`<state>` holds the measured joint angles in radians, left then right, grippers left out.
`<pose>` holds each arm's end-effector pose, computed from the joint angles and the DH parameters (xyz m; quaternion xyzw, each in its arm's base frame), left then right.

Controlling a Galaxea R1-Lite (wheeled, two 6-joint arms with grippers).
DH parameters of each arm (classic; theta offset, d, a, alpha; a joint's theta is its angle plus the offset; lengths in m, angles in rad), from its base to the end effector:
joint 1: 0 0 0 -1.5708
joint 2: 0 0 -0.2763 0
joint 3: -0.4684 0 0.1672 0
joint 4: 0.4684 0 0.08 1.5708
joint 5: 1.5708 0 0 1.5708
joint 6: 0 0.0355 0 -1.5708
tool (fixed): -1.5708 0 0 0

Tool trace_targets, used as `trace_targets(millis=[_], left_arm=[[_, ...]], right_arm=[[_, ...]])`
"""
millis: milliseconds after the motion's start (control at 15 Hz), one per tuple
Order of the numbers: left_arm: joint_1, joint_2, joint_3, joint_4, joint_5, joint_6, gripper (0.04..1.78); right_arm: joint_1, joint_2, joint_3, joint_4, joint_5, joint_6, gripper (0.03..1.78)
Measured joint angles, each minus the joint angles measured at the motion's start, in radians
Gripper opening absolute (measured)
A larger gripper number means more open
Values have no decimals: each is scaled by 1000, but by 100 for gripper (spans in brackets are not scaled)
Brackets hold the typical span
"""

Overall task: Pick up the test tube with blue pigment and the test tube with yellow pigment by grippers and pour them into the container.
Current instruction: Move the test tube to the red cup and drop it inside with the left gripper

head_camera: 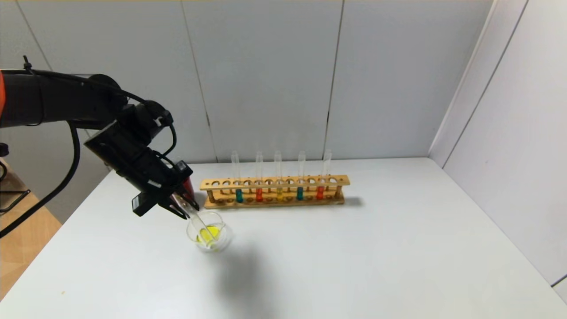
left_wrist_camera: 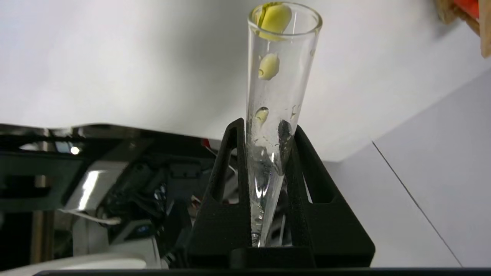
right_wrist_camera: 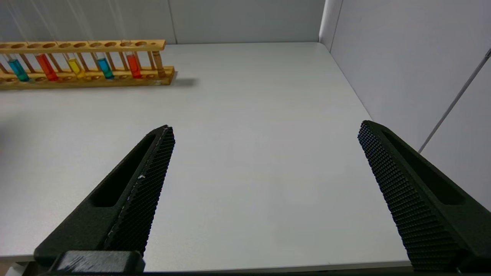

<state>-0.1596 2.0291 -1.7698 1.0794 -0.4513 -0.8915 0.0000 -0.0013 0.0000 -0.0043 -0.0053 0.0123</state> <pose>0.3051 -0.0648 0.1736 -0.4038 0.6556 0.0519 0.6360 -0.0117 -0.0002 0.0760 0.0062 -0.0028 -0.0026 1.0000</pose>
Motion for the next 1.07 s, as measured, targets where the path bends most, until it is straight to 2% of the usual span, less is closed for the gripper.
trace_targets(millis=[333,667,933,1067], left_arm=[[-43,-37,-2,-72,223,0,32],[-53,-148,81,-190,257,90,32],[-53,-231,195,-336,408,144,32],[-54,-274,285,-438,448,201,32]], right_arm=[[0,0,0,0,0,0,175],[0,0,0,0,0,0,175],[0,0,0,0,0,0,175],[0,0,0,0,0,0,175]])
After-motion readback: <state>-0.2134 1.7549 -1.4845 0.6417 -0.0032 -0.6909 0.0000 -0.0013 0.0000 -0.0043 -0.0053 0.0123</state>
